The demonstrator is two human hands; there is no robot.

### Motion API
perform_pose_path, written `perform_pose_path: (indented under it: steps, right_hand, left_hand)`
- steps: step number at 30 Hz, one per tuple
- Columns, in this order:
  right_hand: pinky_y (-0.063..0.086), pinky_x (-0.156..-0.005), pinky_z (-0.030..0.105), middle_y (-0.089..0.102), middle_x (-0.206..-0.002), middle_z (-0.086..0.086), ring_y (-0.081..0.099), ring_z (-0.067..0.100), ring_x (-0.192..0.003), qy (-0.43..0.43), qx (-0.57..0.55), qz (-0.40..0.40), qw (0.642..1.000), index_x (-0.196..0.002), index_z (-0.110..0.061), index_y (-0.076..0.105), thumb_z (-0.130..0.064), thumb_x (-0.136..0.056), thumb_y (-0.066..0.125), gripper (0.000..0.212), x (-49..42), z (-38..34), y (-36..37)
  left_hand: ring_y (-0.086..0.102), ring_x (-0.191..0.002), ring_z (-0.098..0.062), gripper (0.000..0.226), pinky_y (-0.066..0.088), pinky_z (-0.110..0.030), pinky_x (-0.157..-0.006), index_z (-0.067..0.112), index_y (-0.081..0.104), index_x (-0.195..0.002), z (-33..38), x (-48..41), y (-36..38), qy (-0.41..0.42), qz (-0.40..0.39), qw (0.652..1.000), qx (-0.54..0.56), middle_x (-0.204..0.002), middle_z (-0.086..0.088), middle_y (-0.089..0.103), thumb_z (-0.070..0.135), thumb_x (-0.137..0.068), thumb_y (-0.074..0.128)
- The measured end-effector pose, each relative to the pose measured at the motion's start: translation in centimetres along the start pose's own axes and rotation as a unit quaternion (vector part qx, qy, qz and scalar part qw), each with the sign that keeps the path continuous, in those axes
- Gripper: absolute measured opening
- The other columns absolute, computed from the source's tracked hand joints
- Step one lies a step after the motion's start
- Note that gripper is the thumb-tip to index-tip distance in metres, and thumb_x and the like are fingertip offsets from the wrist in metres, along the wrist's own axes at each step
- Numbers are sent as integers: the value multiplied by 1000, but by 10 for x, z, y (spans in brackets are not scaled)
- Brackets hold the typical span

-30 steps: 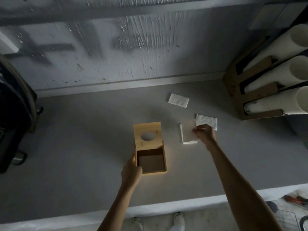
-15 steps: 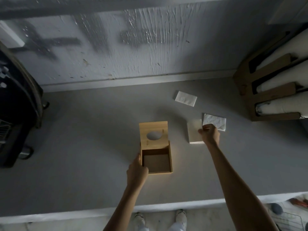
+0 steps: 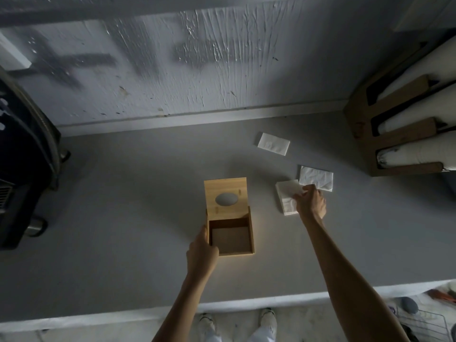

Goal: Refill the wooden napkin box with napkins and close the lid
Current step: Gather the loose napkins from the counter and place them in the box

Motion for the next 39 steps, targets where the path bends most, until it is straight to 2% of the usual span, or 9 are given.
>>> perform_pose_path:
  steps: [5, 9, 14, 17, 24, 27, 29, 35, 39]
  right_hand:
    - [51, -88, 41, 71, -113, 16, 63, 37, -110, 57, 20, -62, 996, -104, -15, 73, -31, -75, 78, 33, -6, 4, 4]
    - [51, -87, 41, 69, -115, 16, 64, 36, -108, 49, 48, -67, 995, -105, -15, 72, -23, -74, 77, 32, -3, 0, 6]
    - [49, -90, 39, 66, -120, 16, 62, 36, -114, 37, 52, -81, 995, -111, -10, 68, -17, -79, 70, 33, -1, -1, 11]
    - [50, -87, 38, 71, -108, 18, 65, 38, -107, -13, 57, -112, 992, -94, -12, 75, -11, -76, 69, 19, 1, -7, 12]
    - [52, -82, 36, 73, -104, 16, 68, 31, -99, -168, -4, -108, 980, -102, -7, 70, -9, -79, 72, 23, -23, -20, -23]
    - [50, -76, 33, 72, -102, 15, 67, 31, -94, -217, 26, -99, 971, -101, -8, 68, -7, -82, 69, 19, -56, -27, -50]
    - [54, -77, 40, 72, -100, 16, 67, 33, -94, -240, 66, -95, 964, -97, -15, 66, -9, -81, 68, 18, -83, -26, -57]
    - [47, -87, 39, 66, -119, 22, 61, 38, -111, -278, 151, -107, 943, -112, -4, 65, -1, -87, 60, 26, -117, -23, -47]
    - [47, -90, 42, 64, -123, 22, 59, 40, -114, -274, 196, -109, 935, -119, -5, 61, 2, -85, 58, 35, -125, -19, -36]
  left_hand:
    - [58, -75, -13, 38, 40, -27, -64, 21, 59, -110, 0, 2, 0, -7, 1, 1000, 3, -78, 8, 60, -3, -86, 44]
    - [59, -75, -14, 37, 40, -25, -59, 21, 59, -109, -1, 2, 1, -11, -1, 1000, 1, -81, 4, 62, -3, -85, 44]
    - [61, -80, -19, 35, 45, -30, -66, 20, 58, -107, -2, 1, 1, -17, 1, 1000, -6, -85, 1, 64, -3, -84, 45]
    - [61, -82, -21, 38, 47, -34, -69, 21, 58, -109, 0, 2, 1, -22, 4, 1000, -9, -87, -1, 65, -3, -83, 44]
    - [53, -80, -18, 53, 40, -32, -72, 21, 54, -127, 4, 6, -3, -31, 1, 999, -15, -82, 6, 56, -7, -83, 42]
    - [55, -78, -21, 51, 42, -35, -68, 20, 56, -124, 0, 3, 0, -45, -3, 999, -14, -86, 0, 60, -6, -82, 43]
    - [62, -87, -30, 56, 49, -40, -74, 21, 53, -129, -4, 0, 3, -62, -1, 998, -14, -97, -9, 67, -4, -80, 44]
    - [63, -96, -38, 62, 51, -47, -84, 25, 48, -136, -10, -4, 9, -79, 9, 997, -23, -107, -18, 67, -1, -79, 45]
    - [61, -83, -35, 56, 46, -39, -70, 26, 55, -125, -12, -5, 9, -87, 3, 996, -16, -90, -13, 66, -2, -78, 43]
Point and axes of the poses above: each hand's wrist, its own x-axis away from the middle knuckle, its own y-axis out of the palm, z = x × y, the point moved 6 cm from there along -x, towards the middle knuckle
